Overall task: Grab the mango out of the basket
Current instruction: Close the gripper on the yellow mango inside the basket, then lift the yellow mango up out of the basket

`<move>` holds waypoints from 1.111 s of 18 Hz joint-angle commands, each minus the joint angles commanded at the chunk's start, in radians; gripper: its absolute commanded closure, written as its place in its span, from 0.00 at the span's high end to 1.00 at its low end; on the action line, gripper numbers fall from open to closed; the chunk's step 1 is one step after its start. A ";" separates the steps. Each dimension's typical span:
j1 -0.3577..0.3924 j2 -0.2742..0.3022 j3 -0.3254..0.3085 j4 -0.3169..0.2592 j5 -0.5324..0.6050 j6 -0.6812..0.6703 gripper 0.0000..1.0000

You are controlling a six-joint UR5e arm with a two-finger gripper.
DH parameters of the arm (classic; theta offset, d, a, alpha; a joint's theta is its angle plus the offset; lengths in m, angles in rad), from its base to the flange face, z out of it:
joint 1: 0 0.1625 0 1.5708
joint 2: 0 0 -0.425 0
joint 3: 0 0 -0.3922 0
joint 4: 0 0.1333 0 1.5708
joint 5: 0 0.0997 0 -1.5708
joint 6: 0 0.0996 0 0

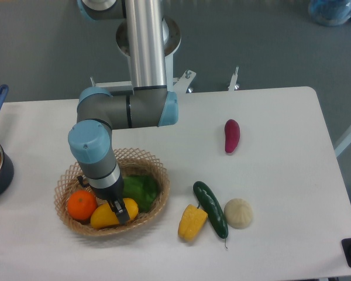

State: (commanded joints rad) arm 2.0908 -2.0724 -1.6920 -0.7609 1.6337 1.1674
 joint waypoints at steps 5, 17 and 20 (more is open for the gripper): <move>0.003 0.032 -0.005 -0.002 -0.008 0.006 0.55; 0.162 0.227 -0.044 -0.011 -0.153 -0.003 0.55; 0.250 0.293 -0.043 -0.009 -0.253 -0.003 0.55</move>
State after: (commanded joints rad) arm 2.3405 -1.7796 -1.7349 -0.7701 1.3809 1.1643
